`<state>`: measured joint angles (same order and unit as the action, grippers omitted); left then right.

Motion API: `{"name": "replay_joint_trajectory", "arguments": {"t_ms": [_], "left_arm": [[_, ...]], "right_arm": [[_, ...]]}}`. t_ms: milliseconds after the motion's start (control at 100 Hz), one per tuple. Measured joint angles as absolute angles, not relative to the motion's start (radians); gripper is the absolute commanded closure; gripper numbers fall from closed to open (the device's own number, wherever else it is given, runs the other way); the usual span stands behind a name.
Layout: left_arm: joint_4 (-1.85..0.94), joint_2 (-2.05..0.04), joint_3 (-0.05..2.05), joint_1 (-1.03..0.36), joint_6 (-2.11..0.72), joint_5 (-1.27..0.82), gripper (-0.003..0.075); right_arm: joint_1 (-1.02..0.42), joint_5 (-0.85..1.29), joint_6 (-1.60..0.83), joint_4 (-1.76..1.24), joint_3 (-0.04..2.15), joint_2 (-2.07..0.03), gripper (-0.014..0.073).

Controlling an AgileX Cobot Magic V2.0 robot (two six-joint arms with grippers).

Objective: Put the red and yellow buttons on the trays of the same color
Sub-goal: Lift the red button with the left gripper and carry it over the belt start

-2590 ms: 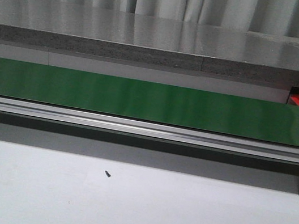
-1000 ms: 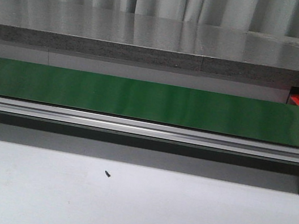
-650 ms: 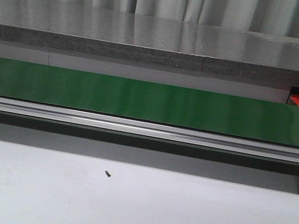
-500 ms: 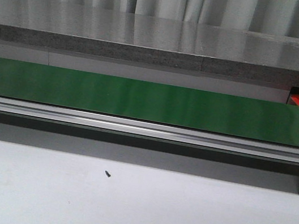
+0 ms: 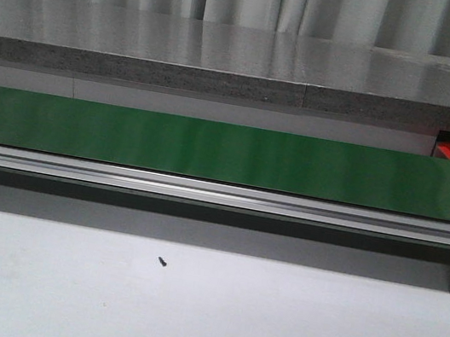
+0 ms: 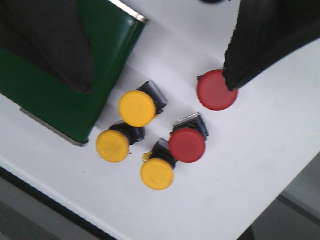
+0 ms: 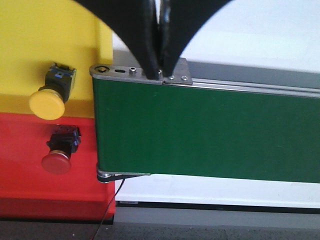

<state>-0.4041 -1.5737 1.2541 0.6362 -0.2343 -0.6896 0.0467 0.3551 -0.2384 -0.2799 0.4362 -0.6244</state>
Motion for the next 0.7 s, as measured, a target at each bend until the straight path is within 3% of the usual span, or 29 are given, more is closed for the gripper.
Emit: {"name": "replay_joint_trajectory", "arguments": {"t_ms": [700], "left_arm": [[-0.333, -1.81, 1.25, 0.662, -0.225, -0.636, 0.0187]], "right_arm": [[0.047, 0.353, -0.238, -0.28, 0.436, -0.624, 0.0715]]}}
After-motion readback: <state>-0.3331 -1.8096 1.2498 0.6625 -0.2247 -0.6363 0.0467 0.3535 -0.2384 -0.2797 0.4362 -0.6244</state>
